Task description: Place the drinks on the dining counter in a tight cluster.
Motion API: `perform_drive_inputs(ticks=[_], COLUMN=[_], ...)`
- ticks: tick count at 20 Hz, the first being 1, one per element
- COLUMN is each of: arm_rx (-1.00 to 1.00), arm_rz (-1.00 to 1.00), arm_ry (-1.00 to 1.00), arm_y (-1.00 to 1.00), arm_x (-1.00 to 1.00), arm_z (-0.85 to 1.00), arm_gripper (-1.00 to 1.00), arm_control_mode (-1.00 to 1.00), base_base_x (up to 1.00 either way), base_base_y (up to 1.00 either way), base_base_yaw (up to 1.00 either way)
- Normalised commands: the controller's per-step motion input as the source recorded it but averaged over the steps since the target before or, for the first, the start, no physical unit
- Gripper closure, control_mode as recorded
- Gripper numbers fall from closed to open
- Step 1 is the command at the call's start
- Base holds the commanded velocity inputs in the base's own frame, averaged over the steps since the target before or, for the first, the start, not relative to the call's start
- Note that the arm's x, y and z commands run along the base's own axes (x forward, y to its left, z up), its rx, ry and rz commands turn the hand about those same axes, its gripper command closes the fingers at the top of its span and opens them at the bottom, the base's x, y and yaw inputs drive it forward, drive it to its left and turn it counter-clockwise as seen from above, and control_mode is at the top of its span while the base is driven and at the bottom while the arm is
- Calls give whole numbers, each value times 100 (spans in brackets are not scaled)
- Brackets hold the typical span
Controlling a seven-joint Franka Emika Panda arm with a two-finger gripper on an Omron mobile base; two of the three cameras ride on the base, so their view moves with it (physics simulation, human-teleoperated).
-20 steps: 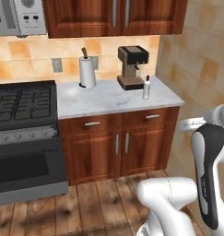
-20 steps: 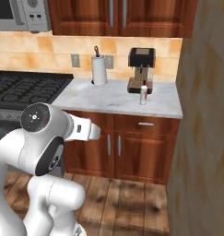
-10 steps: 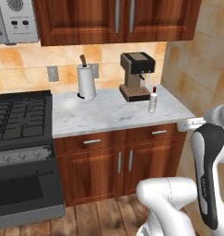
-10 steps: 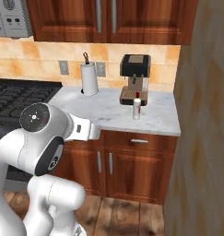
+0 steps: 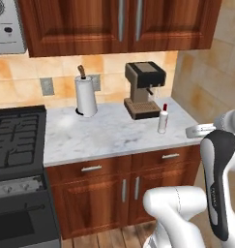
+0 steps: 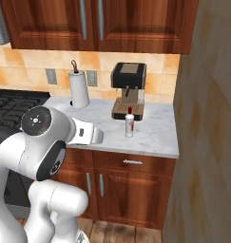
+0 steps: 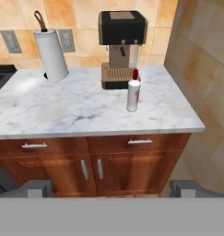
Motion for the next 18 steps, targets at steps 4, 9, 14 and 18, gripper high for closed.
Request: perform_drive_inputs(ticks=[4, 9, 14, 18], arm_rx=[0, 0, 0, 0], arm_rz=[0, 0, 0, 0], arm_ry=[0, 0, 0, 0], arm_y=[0, 0, 0, 0], arm_x=[0, 0, 0, 0], arm_z=[0, 0, 0, 0], arm_gripper=[-100, -100, -100, -100], arm_control_mode=[100, 100, 100, 100], base_base_x=[38, 30, 39, 26], base_base_y=[-32, -29, -24, -18], base_base_yaw=[-1, -3, -4, -2])
